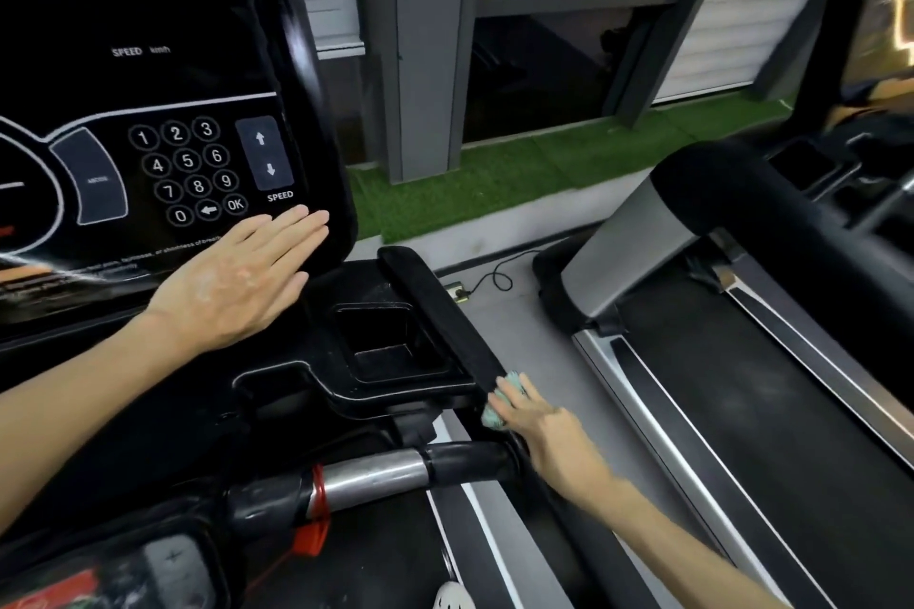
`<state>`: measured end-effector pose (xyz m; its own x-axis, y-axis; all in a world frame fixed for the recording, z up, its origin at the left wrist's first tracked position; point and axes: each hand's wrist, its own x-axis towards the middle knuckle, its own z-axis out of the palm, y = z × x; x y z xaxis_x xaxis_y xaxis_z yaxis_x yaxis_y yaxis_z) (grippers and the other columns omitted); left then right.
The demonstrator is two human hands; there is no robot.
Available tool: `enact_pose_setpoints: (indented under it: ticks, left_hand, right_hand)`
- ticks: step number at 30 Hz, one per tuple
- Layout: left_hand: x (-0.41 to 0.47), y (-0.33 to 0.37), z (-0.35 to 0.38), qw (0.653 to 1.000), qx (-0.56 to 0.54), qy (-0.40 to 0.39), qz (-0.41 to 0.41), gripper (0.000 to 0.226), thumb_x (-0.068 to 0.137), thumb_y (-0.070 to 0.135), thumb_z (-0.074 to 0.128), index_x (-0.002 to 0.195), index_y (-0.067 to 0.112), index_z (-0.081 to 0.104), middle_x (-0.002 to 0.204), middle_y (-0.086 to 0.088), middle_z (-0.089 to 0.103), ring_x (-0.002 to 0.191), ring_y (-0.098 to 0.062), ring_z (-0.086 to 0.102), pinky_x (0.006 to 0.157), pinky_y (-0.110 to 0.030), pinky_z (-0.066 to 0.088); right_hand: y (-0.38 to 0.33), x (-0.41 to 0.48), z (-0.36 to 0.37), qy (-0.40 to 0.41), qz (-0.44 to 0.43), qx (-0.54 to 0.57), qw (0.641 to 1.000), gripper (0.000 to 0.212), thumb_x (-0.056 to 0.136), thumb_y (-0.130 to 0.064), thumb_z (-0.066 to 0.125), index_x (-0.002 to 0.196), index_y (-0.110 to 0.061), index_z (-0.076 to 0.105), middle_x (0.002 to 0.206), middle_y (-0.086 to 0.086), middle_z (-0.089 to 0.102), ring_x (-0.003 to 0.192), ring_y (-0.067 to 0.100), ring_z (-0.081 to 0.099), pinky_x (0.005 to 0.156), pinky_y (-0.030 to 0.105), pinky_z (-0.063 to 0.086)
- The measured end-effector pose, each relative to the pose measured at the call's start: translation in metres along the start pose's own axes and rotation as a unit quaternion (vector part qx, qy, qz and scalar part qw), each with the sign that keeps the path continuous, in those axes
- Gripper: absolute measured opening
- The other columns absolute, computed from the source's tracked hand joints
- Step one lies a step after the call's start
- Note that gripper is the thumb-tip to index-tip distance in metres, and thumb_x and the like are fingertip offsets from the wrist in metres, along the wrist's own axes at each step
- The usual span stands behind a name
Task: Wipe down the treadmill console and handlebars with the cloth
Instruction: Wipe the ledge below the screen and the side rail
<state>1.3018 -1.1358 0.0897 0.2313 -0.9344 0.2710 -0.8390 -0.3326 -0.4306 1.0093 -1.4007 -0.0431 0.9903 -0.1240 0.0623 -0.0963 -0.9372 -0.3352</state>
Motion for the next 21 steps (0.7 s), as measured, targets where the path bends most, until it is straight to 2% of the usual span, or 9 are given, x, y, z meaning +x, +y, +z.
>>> enact_pose_setpoints:
  ticks: [3, 6, 8, 10, 12, 13, 15, 19, 21]
  left_hand:
    - [0.001, 0.001, 0.000, 1.000, -0.005, 0.000, -0.004, 0.057, 0.104, 0.030, 0.021, 0.151, -0.003, 0.029, 0.160, -0.017, 0.026, 0.146, -0.033, 0.030, 0.116, -0.047, 0.027]
    - [0.001, 0.000, 0.000, 1.000, -0.009, -0.003, -0.004, 0.057, 0.104, 0.030, 0.021, 0.151, -0.002, 0.028, 0.161, -0.016, 0.024, 0.147, -0.032, 0.029, 0.116, -0.047, 0.027]
    - [0.001, -0.002, 0.000, 1.000, -0.006, 0.001, -0.005, 0.057, 0.104, 0.031, 0.022, 0.151, -0.001, 0.028, 0.161, -0.016, 0.023, 0.147, -0.031, 0.028, 0.117, -0.047, 0.027]
    - [0.000, -0.001, 0.001, 1.000, -0.002, 0.002, -0.007, 0.057, 0.104, 0.031, 0.023, 0.151, -0.001, 0.028, 0.161, -0.015, 0.023, 0.147, -0.031, 0.029, 0.117, -0.046, 0.028]
    - [0.001, -0.001, 0.002, 1.000, 0.000, 0.003, -0.006, 0.057, 0.104, 0.031, 0.024, 0.152, -0.001, 0.027, 0.161, -0.015, 0.022, 0.147, -0.031, 0.028, 0.117, -0.046, 0.028]
    - [0.002, -0.001, 0.002, 1.000, 0.002, 0.002, -0.004, 0.057, 0.104, 0.031, 0.024, 0.152, -0.001, 0.026, 0.162, -0.015, 0.022, 0.147, -0.031, 0.028, 0.117, -0.046, 0.028]
    - [0.002, -0.002, 0.002, 1.000, 0.005, -0.002, -0.003, 0.057, 0.104, 0.030, 0.024, 0.152, -0.001, 0.025, 0.162, -0.016, 0.021, 0.147, -0.031, 0.027, 0.117, -0.046, 0.028]
    - [0.002, -0.001, 0.002, 1.000, 0.004, -0.006, -0.002, 0.057, 0.104, 0.030, 0.023, 0.152, -0.001, 0.025, 0.162, -0.016, 0.021, 0.148, -0.031, 0.026, 0.118, -0.046, 0.027]
    - [0.002, -0.001, 0.001, 1.000, 0.005, -0.008, -0.002, 0.057, 0.104, 0.030, 0.023, 0.152, -0.001, 0.025, 0.162, -0.015, 0.021, 0.148, -0.031, 0.026, 0.118, -0.046, 0.027]
  right_hand:
    - [0.001, -0.046, 0.002, 0.025, 0.011, 0.021, 0.999, 0.078, 0.070, 0.021, 0.041, 0.131, -0.026, 0.050, 0.147, -0.008, 0.044, 0.139, 0.021, 0.025, 0.069, 0.035, 0.058]
    - [0.003, -0.071, 0.005, 0.026, 0.020, -0.007, 0.999, 0.091, 0.055, 0.024, 0.051, 0.128, -0.030, 0.051, 0.140, -0.009, 0.053, 0.132, 0.022, 0.043, 0.058, 0.022, 0.056]
    - [0.012, -0.081, 0.016, -0.016, 0.037, -0.018, 0.999, 0.094, 0.054, 0.012, 0.050, 0.135, -0.035, 0.042, 0.141, -0.010, 0.050, 0.132, 0.020, 0.044, 0.049, 0.013, 0.051]
    - [0.021, -0.086, 0.032, -0.054, 0.043, -0.055, 0.996, 0.111, 0.050, 0.000, 0.057, 0.147, -0.040, 0.023, 0.156, -0.013, 0.027, 0.143, 0.018, 0.026, 0.053, 0.006, 0.048]
    - [0.024, -0.083, 0.039, -0.030, 0.048, -0.042, 0.998, 0.125, 0.041, 0.012, 0.069, 0.146, -0.041, 0.026, 0.155, -0.014, 0.027, 0.138, 0.023, 0.036, 0.068, 0.000, 0.045]
    - [0.023, -0.079, 0.039, -0.013, 0.043, -0.032, 0.998, 0.122, 0.042, 0.018, 0.071, 0.142, -0.041, 0.033, 0.151, -0.014, 0.036, 0.132, 0.026, 0.045, 0.076, 0.002, 0.045]
    - [0.010, -0.062, 0.027, 0.016, 0.051, -0.011, 0.998, 0.110, 0.047, 0.024, 0.070, 0.134, -0.038, 0.043, 0.142, -0.011, 0.049, 0.125, 0.028, 0.051, 0.073, 0.011, 0.051]
    - [0.006, -0.010, 0.023, -0.004, 0.048, -0.011, 0.999, 0.094, 0.053, 0.025, 0.067, 0.128, -0.030, 0.050, 0.138, -0.003, 0.054, 0.130, 0.027, 0.047, 0.062, 0.021, 0.055]
    - [0.001, 0.028, 0.020, -0.041, 0.015, -0.018, 0.999, 0.086, 0.058, 0.026, 0.056, 0.129, -0.023, 0.052, 0.140, 0.002, 0.051, 0.136, 0.030, 0.039, 0.073, 0.029, 0.058]
